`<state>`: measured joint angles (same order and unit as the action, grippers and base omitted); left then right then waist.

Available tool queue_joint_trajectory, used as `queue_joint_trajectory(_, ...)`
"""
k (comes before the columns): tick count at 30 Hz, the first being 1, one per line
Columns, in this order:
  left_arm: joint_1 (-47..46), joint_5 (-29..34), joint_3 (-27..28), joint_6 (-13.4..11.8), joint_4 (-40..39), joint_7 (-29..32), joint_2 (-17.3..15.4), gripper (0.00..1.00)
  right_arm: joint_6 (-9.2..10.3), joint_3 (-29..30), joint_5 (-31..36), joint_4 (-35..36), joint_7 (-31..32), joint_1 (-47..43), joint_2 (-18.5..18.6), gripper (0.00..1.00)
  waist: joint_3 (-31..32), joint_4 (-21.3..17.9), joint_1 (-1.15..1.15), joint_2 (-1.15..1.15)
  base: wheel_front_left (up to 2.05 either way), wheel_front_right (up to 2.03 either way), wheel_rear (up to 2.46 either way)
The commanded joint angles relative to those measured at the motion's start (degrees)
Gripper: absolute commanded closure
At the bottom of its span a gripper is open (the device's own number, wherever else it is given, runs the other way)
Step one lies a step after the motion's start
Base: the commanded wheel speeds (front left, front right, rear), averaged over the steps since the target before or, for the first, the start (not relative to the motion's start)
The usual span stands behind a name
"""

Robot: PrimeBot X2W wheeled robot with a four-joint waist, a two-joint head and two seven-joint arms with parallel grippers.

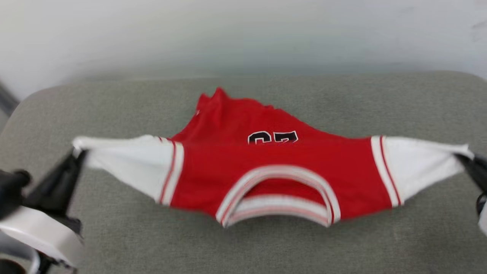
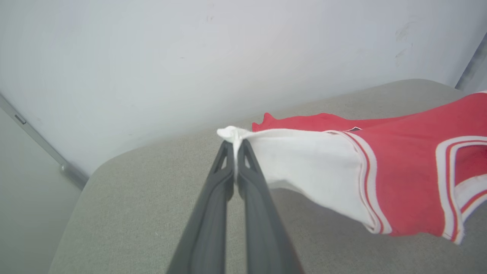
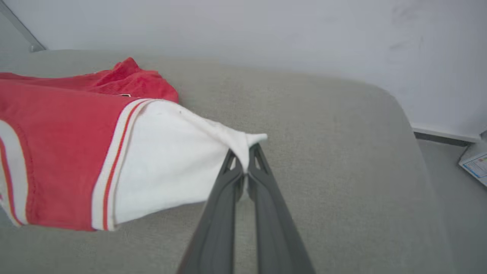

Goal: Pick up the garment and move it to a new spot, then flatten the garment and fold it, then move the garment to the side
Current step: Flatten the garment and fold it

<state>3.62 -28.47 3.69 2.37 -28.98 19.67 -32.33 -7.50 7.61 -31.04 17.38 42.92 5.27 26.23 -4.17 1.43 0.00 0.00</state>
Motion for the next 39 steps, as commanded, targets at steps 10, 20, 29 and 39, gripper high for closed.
queue_joint_trajectory(10,-15.6,-1.57,6.89,-1.16,-4.05,-0.28,-4.92,1.0,0.03,3.3,-3.66,3.53,0.87,15.44,-0.2,1.0,1.56,-2.82,0.0,0.0,0.0,0.0,0.0)
queue_joint_trajectory(20,-31.4,0.16,6.04,-2.55,0.36,2.03,-9.5,1.0,0.03,1.6,-2.0,-0.29,0.26,31.87,-0.98,1.0,-2.42,-4.69,0.0,0.0,0.0,0.0,0.0)
queue_joint_trajectory(29,-47.32,0.84,1.5,-1.19,10.1,1.61,-11.35,1.0,0.03,-1.96,0.51,-5.96,-2.95,44.01,0.66,1.0,-12.07,-5.5,0.0,0.0,0.0,0.0,0.0)
queue_joint_trajectory(39,-72.83,4.82,-5.2,-0.12,26.75,-4.49,-8.55,1.0,0.04,-5.57,4.96,-18.05,-11.09,62.59,1.35,1.0,-25.46,-5.32,0.0,0.0,0.0,0.0,0.0)
